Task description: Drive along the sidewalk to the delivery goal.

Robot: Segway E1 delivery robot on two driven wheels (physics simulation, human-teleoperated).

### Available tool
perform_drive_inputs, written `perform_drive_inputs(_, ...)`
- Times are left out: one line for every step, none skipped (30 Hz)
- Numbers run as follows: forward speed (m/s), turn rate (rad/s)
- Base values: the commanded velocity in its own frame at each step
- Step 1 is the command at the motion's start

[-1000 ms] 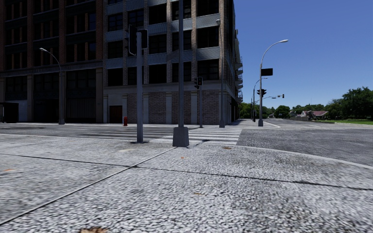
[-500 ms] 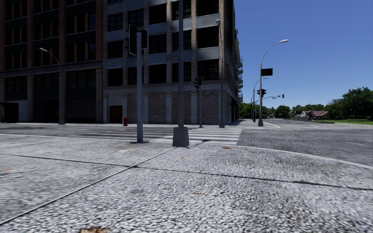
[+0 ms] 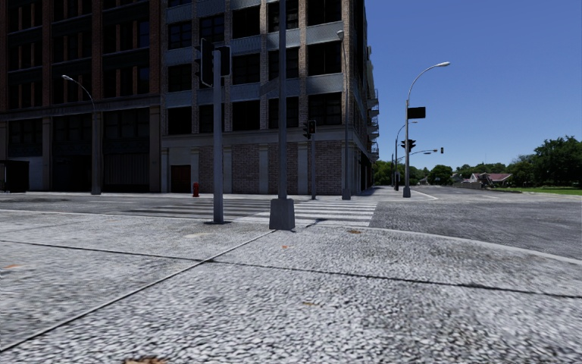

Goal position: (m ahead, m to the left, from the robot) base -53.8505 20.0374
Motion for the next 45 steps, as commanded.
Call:
perform_drive_inputs(0.95, 0.00)
perform_drive_inputs(0.99, 0.00)
perform_drive_inputs(0.99, 0.00)
perform_drive_inputs(1.00, 0.00)
perform_drive_inputs(1.00, 0.00)
perform_drive_inputs(1.07, 0.00)
perform_drive_inputs(1.07, 0.00)
perform_drive_inputs(1.11, 0.00)
perform_drive_inputs(1.11, 0.00)
perform_drive_inputs(1.12, 0.00)
perform_drive_inputs(1.12, 0.00)
perform_drive_inputs(1.12, 0.00)
perform_drive_inputs(1.12, 0.00)
perform_drive_inputs(1.12, 0.00)
perform_drive_inputs(1.12, 0.00)
perform_drive_inputs(1.12, 0.00)
perform_drive_inputs(1.12, 0.00)
perform_drive_inputs(1.12, 0.00)
perform_drive_inputs(1.13, 0.00)
perform_drive_inputs(1.13, 0.00)
perform_drive_inputs(1.13, 0.00)
perform_drive_inputs(1.13, 0.00)
perform_drive_inputs(1.13, 0.00)
perform_drive_inputs(1.13, 0.00)
perform_drive_inputs(1.13, 0.00)
perform_drive_inputs(1.13, 0.00)
perform_drive_inputs(1.13, 0.00)
perform_drive_inputs(1.13, 0.00)
perform_drive_inputs(1.13, 0.00)
perform_drive_inputs(1.15, 0.00)
perform_drive_inputs(1.25, 0.00)
perform_drive_inputs(1.33, 0.00)
perform_drive_inputs(1.33, 0.00)
perform_drive_inputs(1.35, 0.00)
perform_drive_inputs(1.36, 0.00)
perform_drive_inputs(1.36, 0.00)
perform_drive_inputs(1.36, 0.00)
perform_drive_inputs(1.36, 0.00)
perform_drive_inputs(1.36, 0.00)
perform_drive_inputs(1.36, 0.00)
perform_drive_inputs(1.36, 0.11)
perform_drive_inputs(1.36, 0.20)
perform_drive_inputs(1.36, 0.20)
perform_drive_inputs(1.38, 0.33)
perform_drive_inputs(1.43, 0.44)
